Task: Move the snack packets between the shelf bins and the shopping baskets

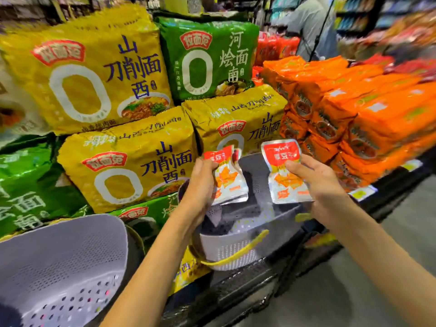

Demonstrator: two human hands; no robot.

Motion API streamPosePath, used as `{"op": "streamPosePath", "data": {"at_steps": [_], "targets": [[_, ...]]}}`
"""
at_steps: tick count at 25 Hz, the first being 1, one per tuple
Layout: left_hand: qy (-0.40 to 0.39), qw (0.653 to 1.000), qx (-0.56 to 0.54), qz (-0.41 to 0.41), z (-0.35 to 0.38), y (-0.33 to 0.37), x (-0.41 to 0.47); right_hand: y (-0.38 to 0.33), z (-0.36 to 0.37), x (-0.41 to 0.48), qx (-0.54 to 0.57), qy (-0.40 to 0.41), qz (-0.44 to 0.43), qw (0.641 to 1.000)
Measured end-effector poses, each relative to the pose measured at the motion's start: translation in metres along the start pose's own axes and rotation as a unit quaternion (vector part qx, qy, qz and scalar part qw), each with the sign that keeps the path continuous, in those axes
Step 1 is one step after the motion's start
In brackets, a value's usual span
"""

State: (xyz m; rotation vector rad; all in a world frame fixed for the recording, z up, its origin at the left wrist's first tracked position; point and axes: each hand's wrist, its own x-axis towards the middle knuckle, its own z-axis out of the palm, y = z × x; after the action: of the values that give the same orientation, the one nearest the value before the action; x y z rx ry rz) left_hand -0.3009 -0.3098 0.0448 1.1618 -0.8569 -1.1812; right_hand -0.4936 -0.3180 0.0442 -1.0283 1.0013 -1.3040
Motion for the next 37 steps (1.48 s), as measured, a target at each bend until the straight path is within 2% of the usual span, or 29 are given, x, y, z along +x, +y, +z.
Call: {"op": "streamPosePath", "data": {"at_steps": [4,7,10,14,20,22,24,29,34,35,37], "targets": [[-0.159,0.984,-0.048,-0.056,0.029,-0.01,-0.028,-0.011,-0.032,-0.079,0.01,0.062,-0.019,0.998],[-0.312,0.95,-0.01,-0.028,0.073,-0.033,-0.072,-0.01,-0.074,-0.147,0.032,0.188,-0.025,0.981],[-0.42,0.907,0.028,-0.029,0.123,-0.069,-0.122,0.001,-0.128,-0.218,0.064,0.324,-0.02,0.944],[-0.492,0.861,0.084,-0.097,0.181,-0.133,-0.198,0.03,-0.186,-0.322,0.112,0.449,-0.012,0.886],[-0.578,0.767,0.18,-0.215,0.249,-0.243,-0.348,0.087,-0.255,-0.504,0.228,0.585,0.004,0.778],[-0.599,0.735,0.212,-0.236,0.265,-0.272,-0.404,0.101,-0.269,-0.563,0.269,0.624,0.002,0.734],[-0.638,0.687,0.229,-0.262,0.284,-0.292,-0.457,0.107,-0.285,-0.615,0.299,0.671,-0.003,0.679],[-0.7,0.59,0.289,-0.279,0.346,-0.322,-0.552,0.106,-0.333,-0.704,0.333,0.743,-0.047,0.579],[-0.722,0.519,0.372,-0.265,0.436,-0.381,-0.653,0.105,-0.421,-0.776,0.347,0.781,-0.045,0.517],[-0.736,0.503,0.374,-0.258,0.46,-0.393,-0.676,0.103,-0.443,-0.791,0.353,0.791,-0.04,0.498],[-0.756,0.471,0.382,-0.247,0.504,-0.409,-0.717,0.098,-0.478,-0.816,0.368,0.821,-0.014,0.437]]}}
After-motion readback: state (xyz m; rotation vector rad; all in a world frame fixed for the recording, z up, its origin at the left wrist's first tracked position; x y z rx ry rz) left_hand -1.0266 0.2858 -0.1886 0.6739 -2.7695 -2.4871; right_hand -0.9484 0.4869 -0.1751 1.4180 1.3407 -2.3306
